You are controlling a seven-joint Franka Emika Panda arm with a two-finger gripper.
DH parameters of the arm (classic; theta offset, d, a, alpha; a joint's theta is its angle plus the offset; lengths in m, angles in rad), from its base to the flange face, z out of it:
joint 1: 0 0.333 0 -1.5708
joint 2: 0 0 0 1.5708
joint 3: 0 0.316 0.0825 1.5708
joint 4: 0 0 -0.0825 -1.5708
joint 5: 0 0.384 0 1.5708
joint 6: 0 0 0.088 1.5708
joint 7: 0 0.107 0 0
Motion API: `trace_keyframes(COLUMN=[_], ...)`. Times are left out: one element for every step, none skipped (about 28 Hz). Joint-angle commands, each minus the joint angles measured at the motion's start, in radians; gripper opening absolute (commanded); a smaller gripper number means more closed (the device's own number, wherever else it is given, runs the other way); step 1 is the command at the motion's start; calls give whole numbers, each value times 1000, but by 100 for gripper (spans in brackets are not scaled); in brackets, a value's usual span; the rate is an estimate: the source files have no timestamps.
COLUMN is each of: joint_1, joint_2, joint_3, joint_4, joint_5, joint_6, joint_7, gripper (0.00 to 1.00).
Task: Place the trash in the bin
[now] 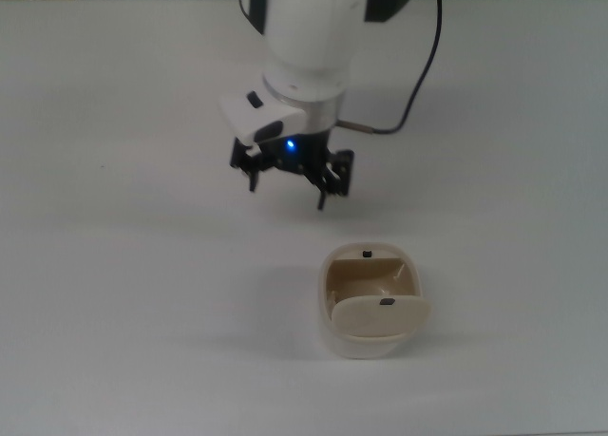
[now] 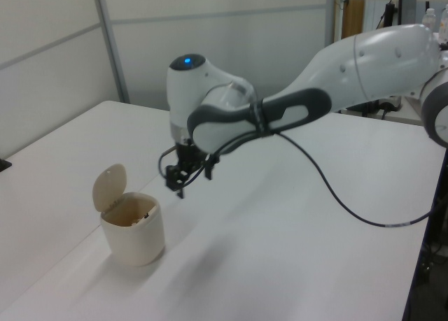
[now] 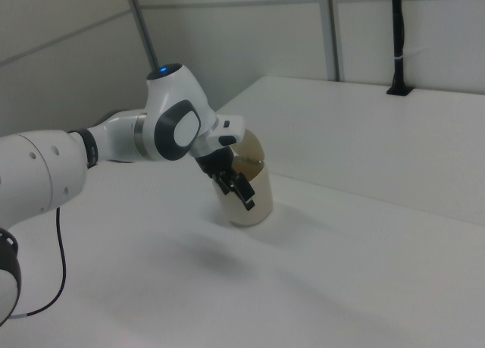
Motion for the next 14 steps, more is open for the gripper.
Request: trace_keyframes(joint_1=[-31,-38,-44,-50,-56,-67,-73,-81,-88,-97,-119,-130,-139,-148], joint_2=[-74,-81,-85,-90,-94,-101,-107,-111,-116,-122,-134,-140,-145,-150], joint_3=[-7,-7,-7,-7,-7,-7,-7,-7,-7,-7,-7,-7,-7,-7], joint_4=[-11,-11,-11,-11,-11,-11,-11,-11,-11,-11,-11,-11,-11,-13], joint_5=[40,40,40,40,40,40,40,40,40,40,40,40,40,40], joint_6=[-203,-230,-253,-273,-290,-319,-330,-339,-347,-355,-370,-376,-381,-386], joint_7=[-167,-181,-191,-201,-207,-219,-227,-236,-245,-256,-277,-288,-299,-311], gripper=[100,100,100,100,100,100,100,100,100,100,100,100,100,100])
